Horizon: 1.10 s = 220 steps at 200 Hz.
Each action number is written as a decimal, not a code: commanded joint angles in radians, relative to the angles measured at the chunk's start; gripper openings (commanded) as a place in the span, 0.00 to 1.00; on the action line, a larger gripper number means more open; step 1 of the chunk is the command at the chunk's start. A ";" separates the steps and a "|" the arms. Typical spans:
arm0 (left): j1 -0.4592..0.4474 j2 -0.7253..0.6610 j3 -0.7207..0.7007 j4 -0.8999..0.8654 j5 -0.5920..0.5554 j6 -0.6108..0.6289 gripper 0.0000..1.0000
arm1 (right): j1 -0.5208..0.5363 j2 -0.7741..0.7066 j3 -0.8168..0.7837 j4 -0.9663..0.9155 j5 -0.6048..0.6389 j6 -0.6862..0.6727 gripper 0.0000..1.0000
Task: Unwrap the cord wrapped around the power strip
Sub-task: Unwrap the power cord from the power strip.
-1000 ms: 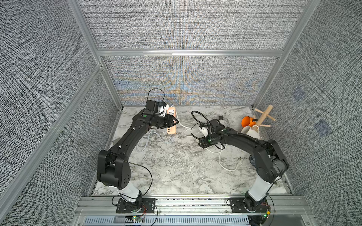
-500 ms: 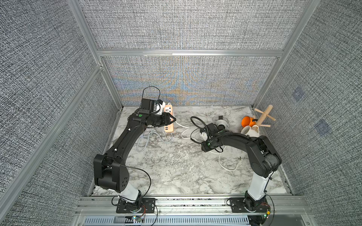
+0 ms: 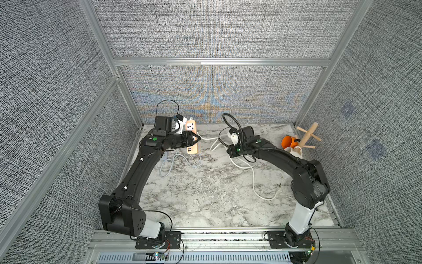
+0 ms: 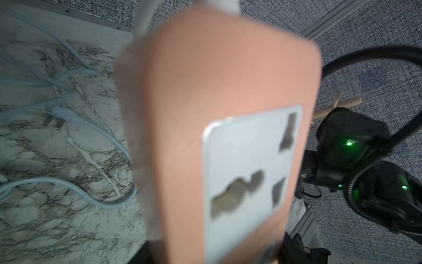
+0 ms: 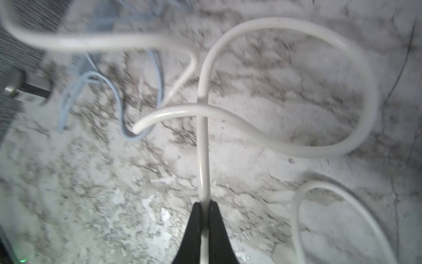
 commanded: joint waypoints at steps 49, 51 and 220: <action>0.002 -0.027 -0.162 0.074 0.011 0.009 0.01 | -0.012 -0.022 0.280 -0.009 -0.019 0.061 0.00; 0.002 -0.026 -0.167 0.077 0.009 0.007 0.00 | -0.014 -0.020 0.285 -0.006 -0.014 0.062 0.00; -0.177 -0.026 -0.541 0.232 -0.277 -0.086 0.00 | -0.098 0.561 0.622 0.179 0.156 0.086 0.01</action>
